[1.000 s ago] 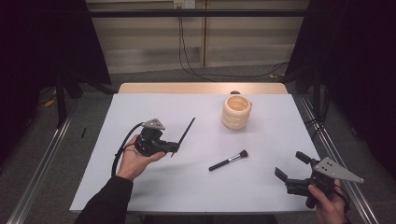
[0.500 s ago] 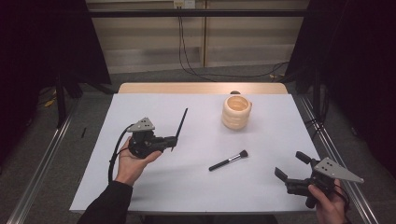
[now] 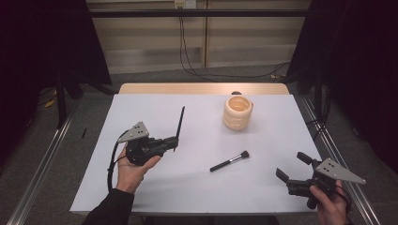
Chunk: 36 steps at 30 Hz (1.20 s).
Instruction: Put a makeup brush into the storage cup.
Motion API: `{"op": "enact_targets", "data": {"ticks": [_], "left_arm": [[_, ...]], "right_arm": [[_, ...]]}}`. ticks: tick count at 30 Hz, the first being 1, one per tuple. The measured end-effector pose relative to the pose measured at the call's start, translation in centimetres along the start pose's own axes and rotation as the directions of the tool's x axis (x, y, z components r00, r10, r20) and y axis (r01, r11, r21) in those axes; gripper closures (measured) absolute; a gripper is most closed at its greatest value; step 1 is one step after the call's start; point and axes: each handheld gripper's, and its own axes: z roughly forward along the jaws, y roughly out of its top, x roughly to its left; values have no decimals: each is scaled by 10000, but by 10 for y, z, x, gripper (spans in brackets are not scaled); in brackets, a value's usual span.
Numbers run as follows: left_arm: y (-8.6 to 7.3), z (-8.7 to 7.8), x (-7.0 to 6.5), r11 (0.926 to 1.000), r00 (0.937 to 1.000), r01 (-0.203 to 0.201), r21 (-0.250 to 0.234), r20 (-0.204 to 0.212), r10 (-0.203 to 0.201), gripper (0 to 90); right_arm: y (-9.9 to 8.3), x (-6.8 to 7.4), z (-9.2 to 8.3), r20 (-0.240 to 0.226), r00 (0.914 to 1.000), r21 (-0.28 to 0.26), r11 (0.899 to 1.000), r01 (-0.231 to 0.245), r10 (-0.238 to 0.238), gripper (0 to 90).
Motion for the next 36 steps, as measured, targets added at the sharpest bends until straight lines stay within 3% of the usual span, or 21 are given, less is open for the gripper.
{"op": "enact_targets", "data": {"ticks": [3, 5, 11, 12, 14, 17, 27, 36], "left_arm": [[1, -1, -4, 10000, 9998, -62, -78, -172, 61, 843], [1, 0, -7, 9994, 10000, -42, -344, -10, 41, 843], [2, 6, -18, 9997, 9999, -143, -208, 78, 145, 843], [2, 8, -19, 9997, 9995, -110, -226, 294, 117, 844], [3, 10, -23, 9997, 9995, -229, -72, 234, 230, 843], [4, 15, -29, 9997, 9989, -165, -155, 445, 171, 843], [13, 30, -44, 9988, 9943, -488, 51, 954, 481, 844], [10, 42, -58, 9978, 9876, -565, 352, 1484, 507, 844]], "right_arm": [[0, 0, 0, 24, 10000, -27, 10000, 25, -25, 0], [0, 0, -1, 1, 10000, -46, 10000, -13, 13, 0], [1, 1, -1, -147, 9999, -198, 9998, -34, 31, 0], [1, 1, -1, -219, 9998, -227, 9997, 6, -11, 0], [1, 1, -2, -167, 9999, -380, 9993, 12, -18, 0], [1, 1, -3, -163, 9998, -458, 9989, -99, 92, 0], [1, 2, -5, -130, 9998, -849, 9963, -136, 126, 0], [1, 6, -6, -289, 9995, -839, 9964, -146, 123, 0]]}}
